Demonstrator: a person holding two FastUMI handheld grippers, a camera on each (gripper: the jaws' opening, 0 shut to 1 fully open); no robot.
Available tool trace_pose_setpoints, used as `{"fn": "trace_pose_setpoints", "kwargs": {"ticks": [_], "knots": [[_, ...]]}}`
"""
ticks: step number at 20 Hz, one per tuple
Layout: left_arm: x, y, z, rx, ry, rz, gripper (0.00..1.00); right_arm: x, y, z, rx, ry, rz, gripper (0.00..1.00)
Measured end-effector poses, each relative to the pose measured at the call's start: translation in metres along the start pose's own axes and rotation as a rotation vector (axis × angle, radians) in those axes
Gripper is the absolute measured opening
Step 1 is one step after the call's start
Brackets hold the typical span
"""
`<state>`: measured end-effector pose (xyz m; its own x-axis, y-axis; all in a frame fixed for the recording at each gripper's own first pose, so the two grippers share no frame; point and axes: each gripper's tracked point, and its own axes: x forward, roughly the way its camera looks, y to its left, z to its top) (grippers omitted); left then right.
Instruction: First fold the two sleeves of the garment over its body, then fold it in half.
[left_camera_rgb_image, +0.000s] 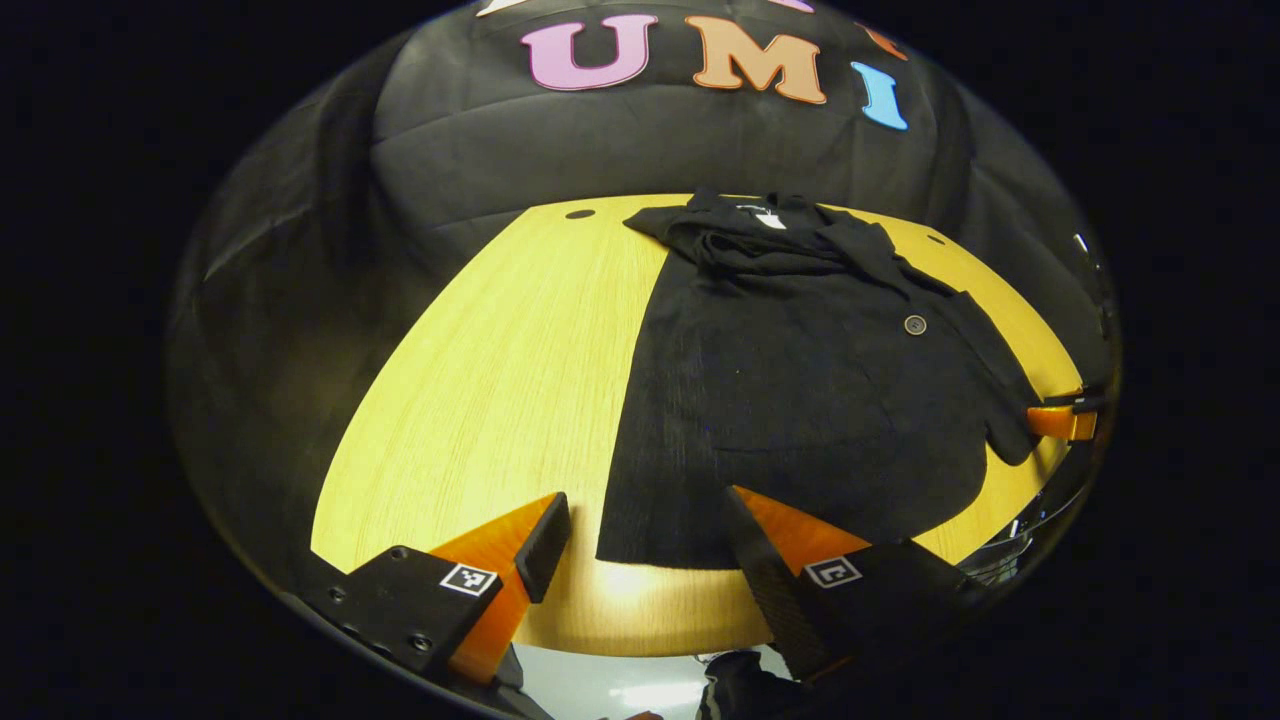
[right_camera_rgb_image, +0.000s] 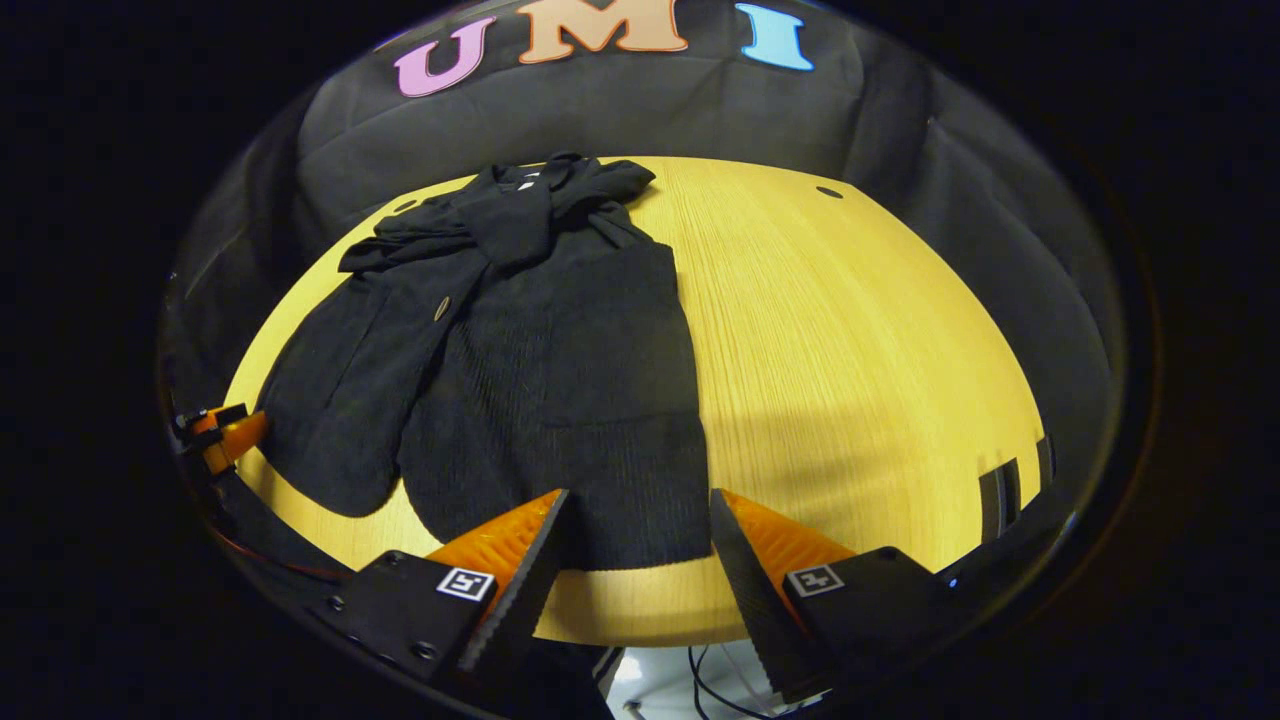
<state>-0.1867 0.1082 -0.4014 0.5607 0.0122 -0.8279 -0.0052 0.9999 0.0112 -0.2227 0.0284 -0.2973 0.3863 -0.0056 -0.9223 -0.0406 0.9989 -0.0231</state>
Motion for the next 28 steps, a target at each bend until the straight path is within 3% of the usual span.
{"fn": "trace_pose_setpoints", "kwargs": {"ticks": [1,3,6,7,9,18,22,28], "knots": [[0.001,-0.004,0.000,-0.016,0.000,-0.014,0.95,0.000,0.005,0.000,-0.006,0.003,0.014,0.89],[0.002,-0.012,0.000,0.002,-0.029,-0.049,0.80,-0.002,0.020,0.001,-0.043,-0.004,0.044,0.72],[0.002,-0.022,-0.001,-0.029,-0.054,-0.053,0.07,0.002,0.027,-0.001,-0.093,-0.014,0.019,0.12],[0.000,-0.023,-0.003,-0.041,-0.038,-0.047,0.02,-0.002,0.031,-0.007,-0.093,0.001,0.038,0.06],[0.000,-0.027,-0.008,-0.067,-0.007,-0.060,0.00,-0.007,0.036,-0.013,-0.081,0.020,0.081,0.03],[-0.018,-0.021,-0.019,-0.078,-0.007,-0.093,0.00,-0.015,0.037,-0.018,-0.068,-0.003,0.076,0.03],[-0.029,-0.017,-0.004,-0.099,-0.039,-0.109,0.00,-0.035,0.046,0.019,-0.035,-0.182,0.076,0.03],[-0.070,-0.005,0.087,-0.096,-0.238,-0.135,0.00,-0.094,0.056,0.098,-0.010,-0.413,0.088,0.02]]}}
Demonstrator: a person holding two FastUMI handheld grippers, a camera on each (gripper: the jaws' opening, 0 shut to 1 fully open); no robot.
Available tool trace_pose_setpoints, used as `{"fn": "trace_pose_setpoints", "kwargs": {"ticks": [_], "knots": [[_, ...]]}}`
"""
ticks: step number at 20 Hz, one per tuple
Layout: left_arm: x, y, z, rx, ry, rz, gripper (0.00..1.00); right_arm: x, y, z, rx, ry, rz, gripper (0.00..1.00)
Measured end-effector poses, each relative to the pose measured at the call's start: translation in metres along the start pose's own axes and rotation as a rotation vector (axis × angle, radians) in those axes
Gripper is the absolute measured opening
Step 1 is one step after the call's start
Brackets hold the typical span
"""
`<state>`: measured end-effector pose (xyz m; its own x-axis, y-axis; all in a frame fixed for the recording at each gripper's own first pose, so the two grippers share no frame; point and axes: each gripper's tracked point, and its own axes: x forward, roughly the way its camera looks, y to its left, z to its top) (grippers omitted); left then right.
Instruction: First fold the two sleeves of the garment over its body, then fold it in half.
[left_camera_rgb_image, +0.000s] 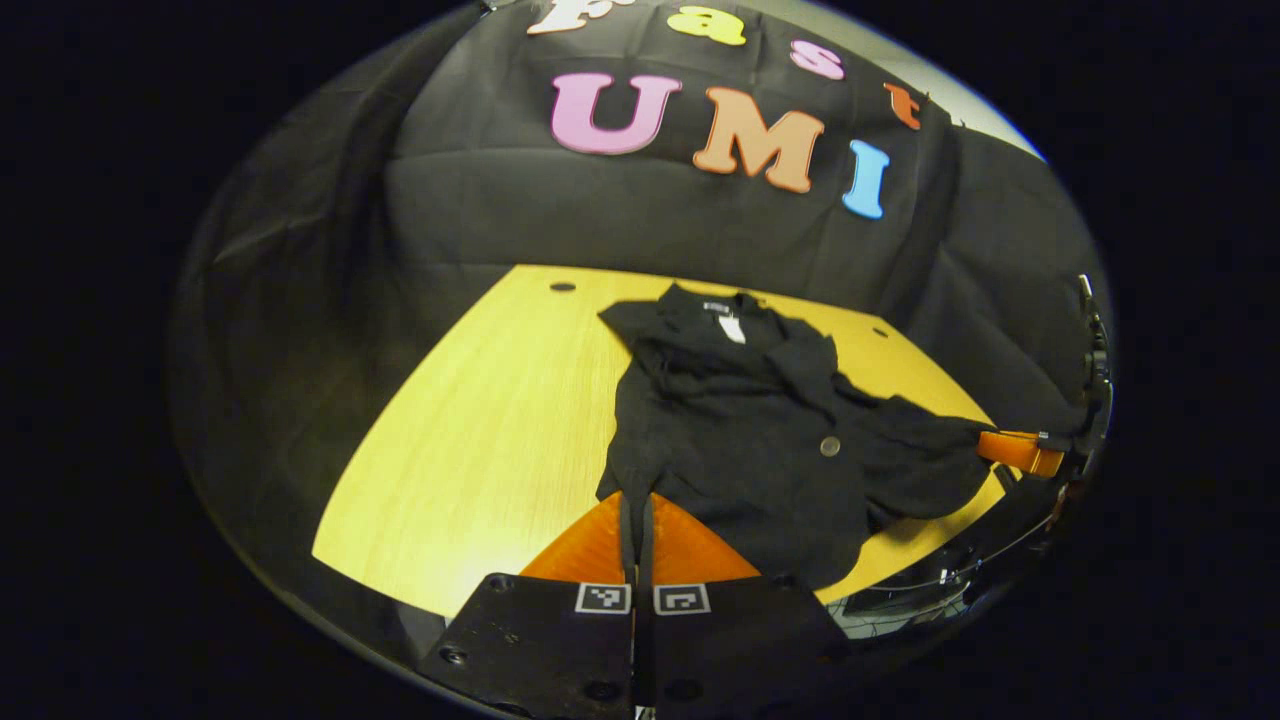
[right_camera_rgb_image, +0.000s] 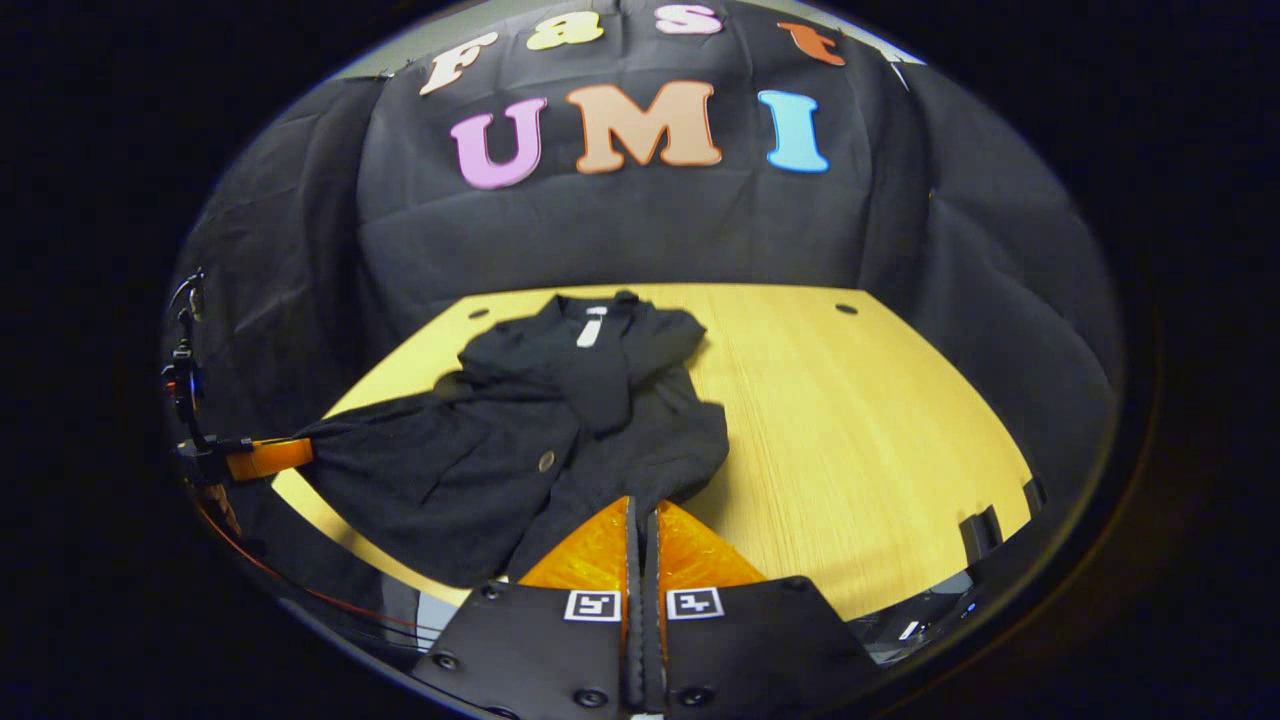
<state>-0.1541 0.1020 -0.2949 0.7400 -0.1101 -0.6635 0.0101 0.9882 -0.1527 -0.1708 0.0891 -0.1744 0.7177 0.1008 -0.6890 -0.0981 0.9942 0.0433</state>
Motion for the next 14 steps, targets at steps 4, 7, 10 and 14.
{"fn": "trace_pose_setpoints", "kwargs": {"ticks": [4,7,10,14], "knots": [[0.008,-0.006,0.043,0.004,-0.064,-0.015,0.00,-0.001,0.005,0.041,0.011,-0.086,0.015,0.02],[0.015,-0.009,0.069,0.007,-0.094,-0.013,0.00,0.010,0.011,0.075,0.007,-0.143,0.031,0.02],[0.023,-0.010,0.096,0.010,-0.122,-0.025,0.00,0.017,0.014,0.104,0.006,-0.187,0.040,0.02],[0.043,-0.008,0.134,0.010,-0.164,-0.021,0.00,0.033,0.011,0.141,0.004,-0.227,0.047,0.02]]}}
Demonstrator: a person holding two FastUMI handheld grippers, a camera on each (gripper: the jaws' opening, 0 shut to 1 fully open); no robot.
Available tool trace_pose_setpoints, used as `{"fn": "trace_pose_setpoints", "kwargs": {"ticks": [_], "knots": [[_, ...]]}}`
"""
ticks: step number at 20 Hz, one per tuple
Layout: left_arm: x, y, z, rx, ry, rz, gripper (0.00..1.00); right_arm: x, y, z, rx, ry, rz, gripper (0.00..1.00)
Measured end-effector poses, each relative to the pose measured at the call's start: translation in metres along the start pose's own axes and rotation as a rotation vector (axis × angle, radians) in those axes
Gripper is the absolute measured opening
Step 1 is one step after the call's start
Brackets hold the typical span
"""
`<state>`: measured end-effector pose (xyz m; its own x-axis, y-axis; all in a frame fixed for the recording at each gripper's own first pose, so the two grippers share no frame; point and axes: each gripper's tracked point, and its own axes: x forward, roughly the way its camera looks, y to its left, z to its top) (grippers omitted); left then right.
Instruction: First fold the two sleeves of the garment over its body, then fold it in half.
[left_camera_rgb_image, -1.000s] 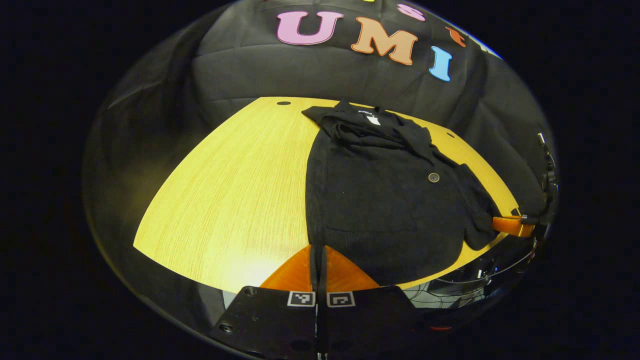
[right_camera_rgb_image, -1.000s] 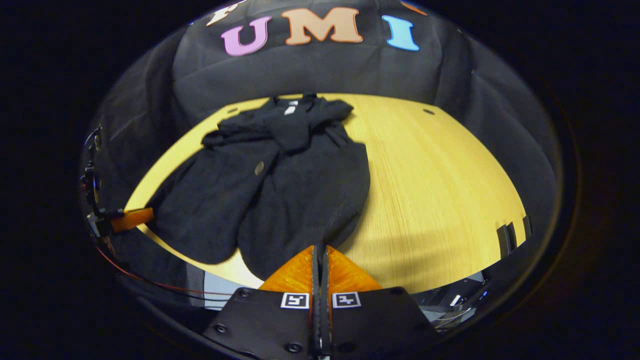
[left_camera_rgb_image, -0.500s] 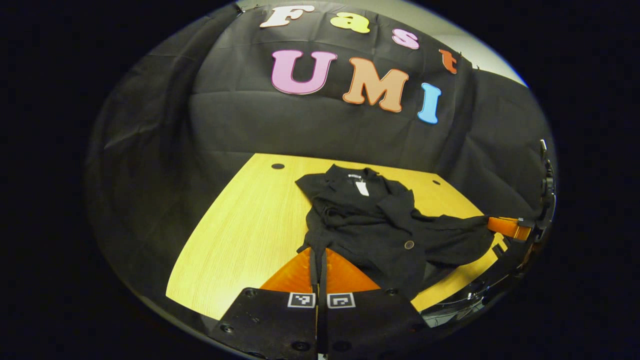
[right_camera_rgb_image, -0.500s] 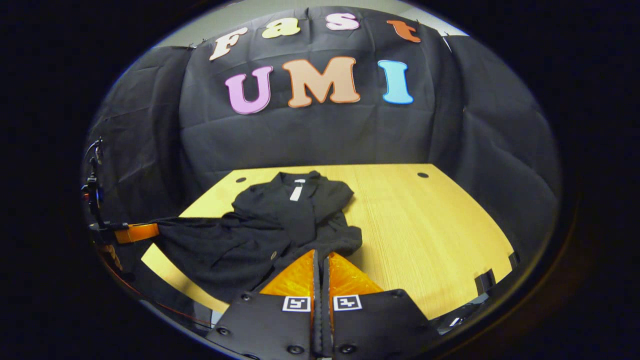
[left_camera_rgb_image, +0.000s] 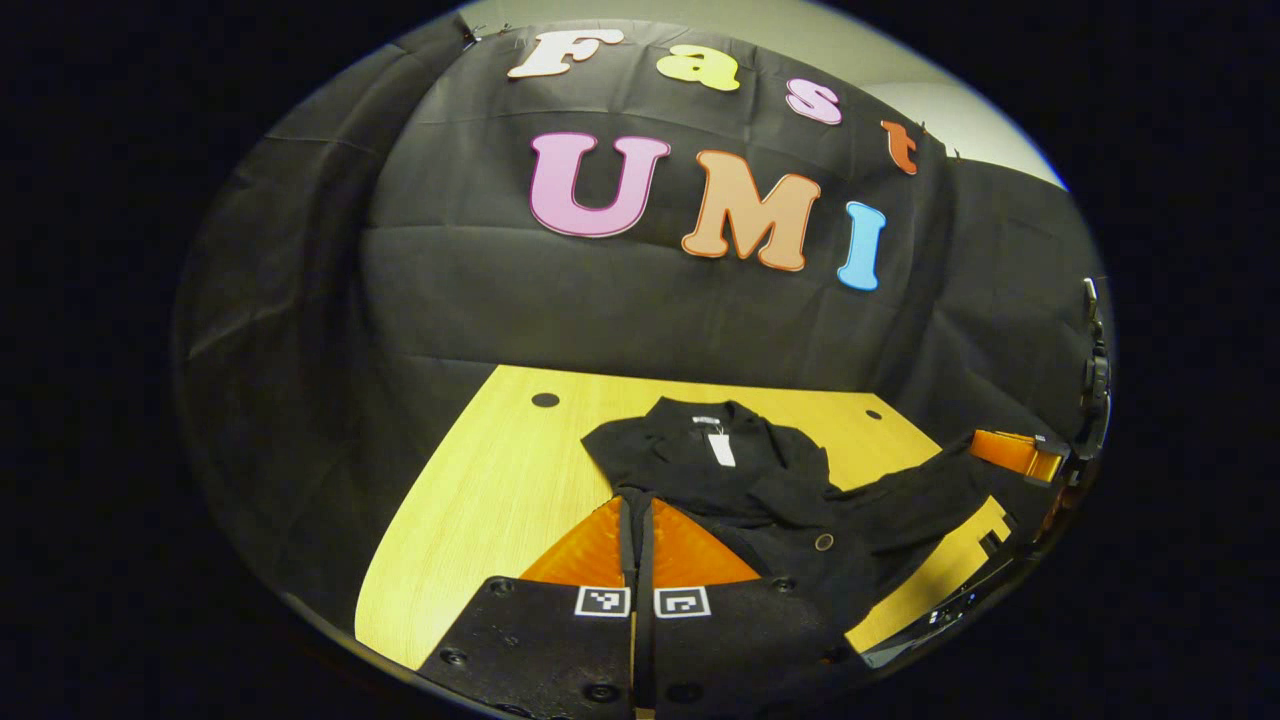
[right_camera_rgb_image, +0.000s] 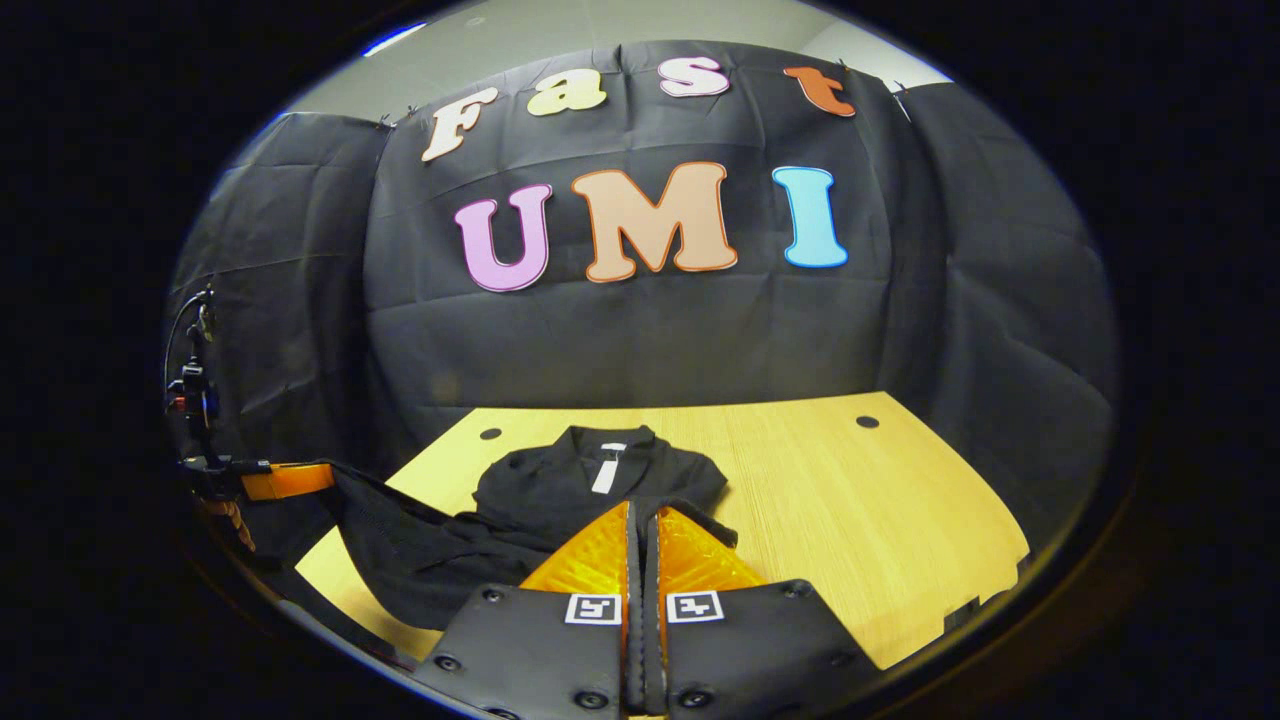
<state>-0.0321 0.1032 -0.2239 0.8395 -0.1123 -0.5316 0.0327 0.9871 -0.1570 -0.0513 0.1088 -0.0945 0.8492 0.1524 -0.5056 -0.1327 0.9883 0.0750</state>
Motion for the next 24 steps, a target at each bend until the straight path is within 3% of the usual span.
{"fn": "trace_pose_setpoints", "kwargs": {"ticks": [13,20,24], "knots": [[0.103,0.011,0.070,0.027,-0.046,0.032,0.00,0.100,-0.025,0.070,0.019,-0.054,0.001,0.01],[0.176,0.028,0.080,0.031,-0.017,0.091,0.00,0.171,-0.046,0.077,0.007,0.003,-0.018,0.02],[0.222,0.043,0.072,0.091,0.028,0.158,0.00,0.213,-0.059,0.069,0.028,0.071,-0.026,0.02]]}}
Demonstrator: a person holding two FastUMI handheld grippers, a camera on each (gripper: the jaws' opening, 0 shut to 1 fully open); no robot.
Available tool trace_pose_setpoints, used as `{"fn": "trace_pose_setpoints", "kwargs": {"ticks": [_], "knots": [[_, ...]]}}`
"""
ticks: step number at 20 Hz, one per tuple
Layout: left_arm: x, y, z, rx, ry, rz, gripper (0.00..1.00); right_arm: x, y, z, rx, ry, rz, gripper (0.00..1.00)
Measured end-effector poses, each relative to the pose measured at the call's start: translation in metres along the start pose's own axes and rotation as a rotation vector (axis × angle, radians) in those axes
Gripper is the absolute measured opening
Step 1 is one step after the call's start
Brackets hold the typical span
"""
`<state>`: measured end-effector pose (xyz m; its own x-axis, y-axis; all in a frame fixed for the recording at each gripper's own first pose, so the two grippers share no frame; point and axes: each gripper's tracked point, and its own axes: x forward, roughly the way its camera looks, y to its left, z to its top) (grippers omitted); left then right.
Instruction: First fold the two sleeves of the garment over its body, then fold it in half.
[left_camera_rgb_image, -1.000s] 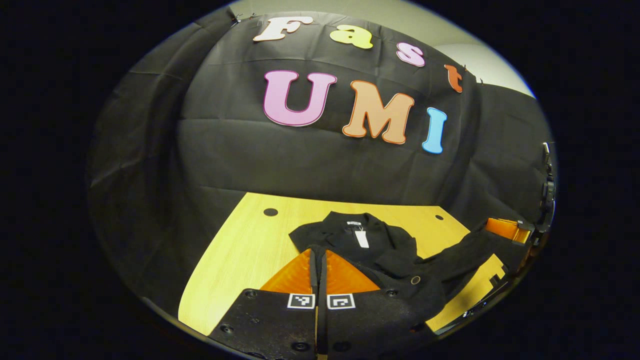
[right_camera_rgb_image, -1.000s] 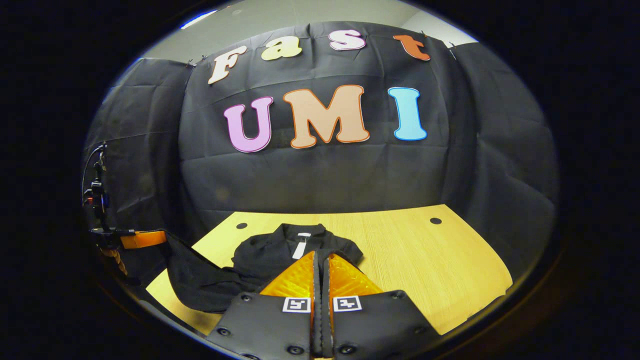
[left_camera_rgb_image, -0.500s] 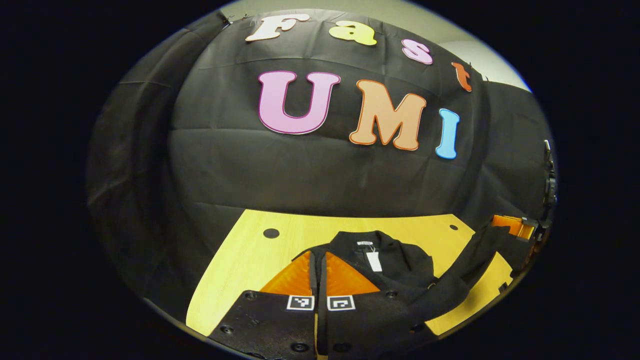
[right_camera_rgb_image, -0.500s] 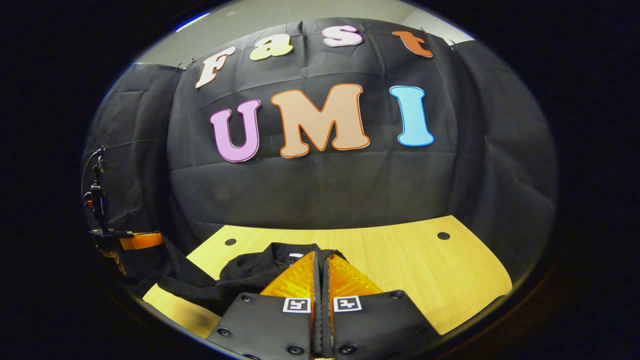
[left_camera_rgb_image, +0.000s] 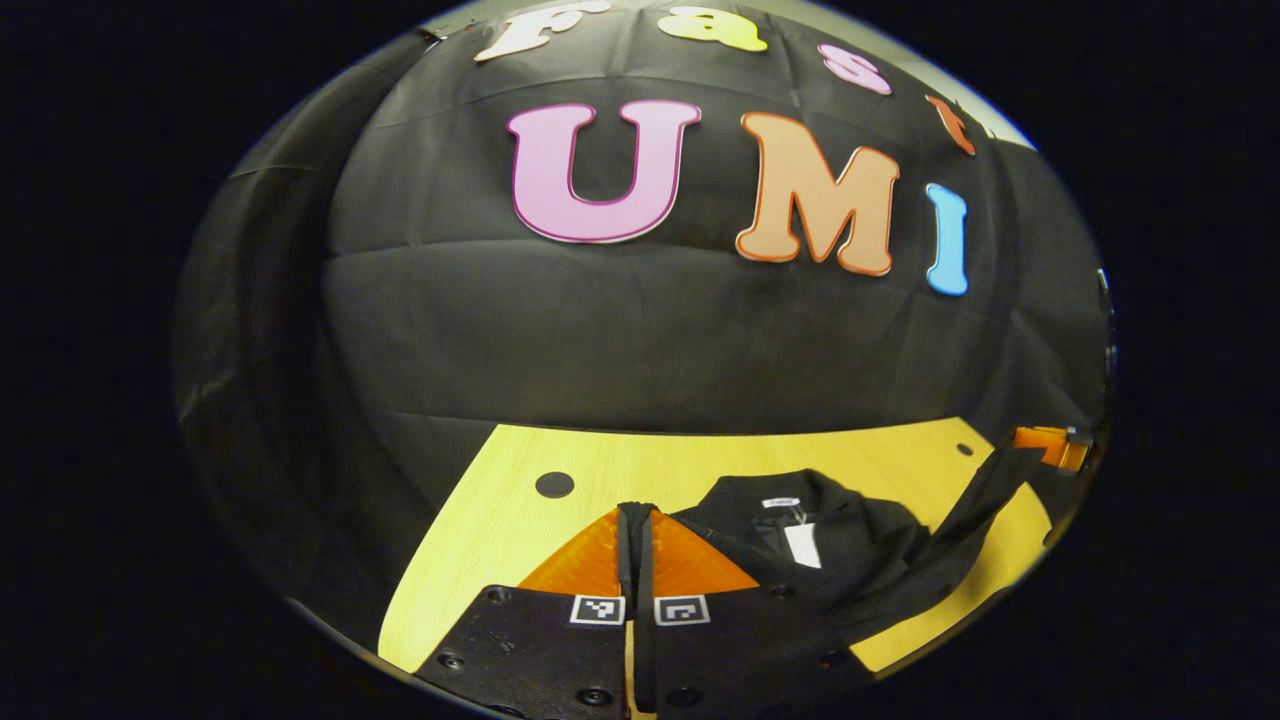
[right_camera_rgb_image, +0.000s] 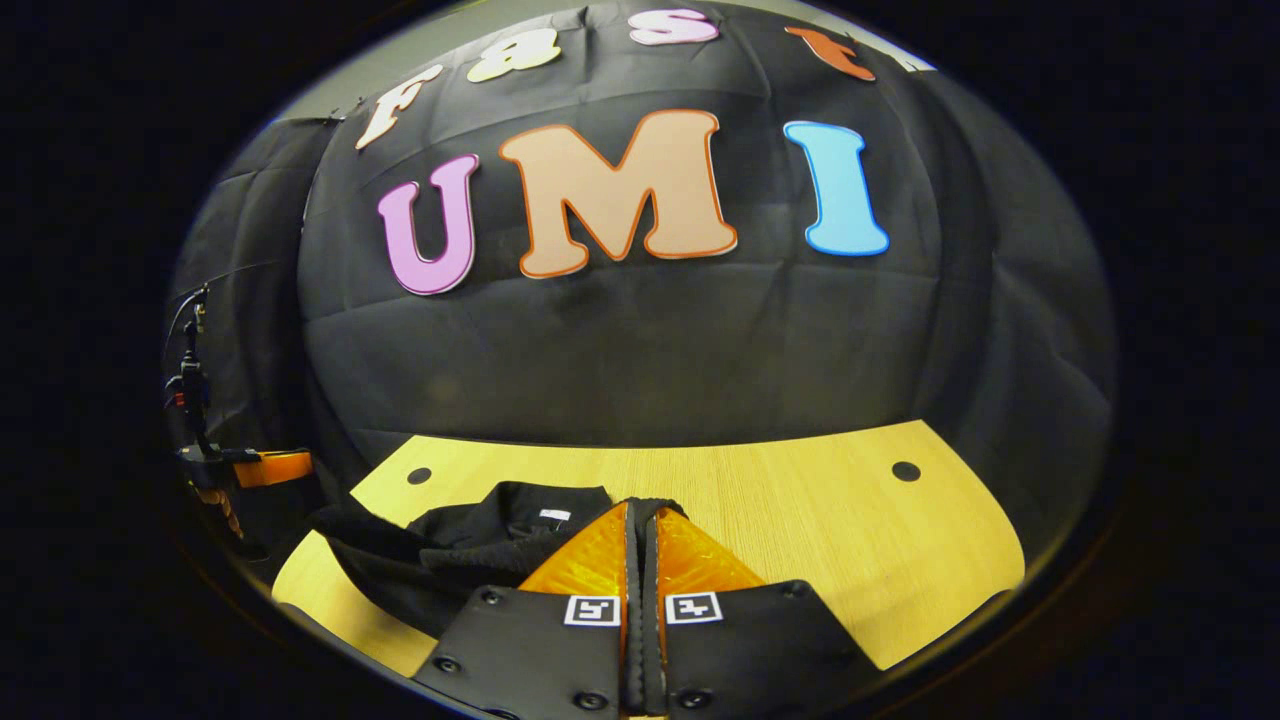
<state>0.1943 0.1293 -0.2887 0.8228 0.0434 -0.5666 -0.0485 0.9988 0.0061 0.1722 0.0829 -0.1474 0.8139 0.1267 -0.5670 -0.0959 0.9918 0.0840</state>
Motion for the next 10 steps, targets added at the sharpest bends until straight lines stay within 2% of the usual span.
{"fn": "trace_pose_setpoints", "kwargs": {"ticks": [1,3,4,6,10], "knots": [[0.005,0.010,-0.003,0.016,0.004,0.047,0.00,0.005,-0.010,-0.001,0.002,0.007,-0.042,0.02],[0.009,0.023,0.002,0.035,-0.024,0.138,0.60,0.009,-0.027,0.010,-0.010,-0.050,-0.114,0.67],[0.005,0.022,0.009,0.025,-0.059,0.137,0.90,0.009,-0.031,0.021,-0.016,-0.087,-0.135,0.99],[-0.013,0.015,0.036,-0.004,-0.139,0.127,0.96,-0.003,-0.035,0.036,-0.038,-0.157,-0.157,0.95],[-0.055,0.014,0.081,0.020,-0.281,0.134,0.96,-0.043,-0.018,0.060,-0.056,-0.272,-0.142,0.97]]}}
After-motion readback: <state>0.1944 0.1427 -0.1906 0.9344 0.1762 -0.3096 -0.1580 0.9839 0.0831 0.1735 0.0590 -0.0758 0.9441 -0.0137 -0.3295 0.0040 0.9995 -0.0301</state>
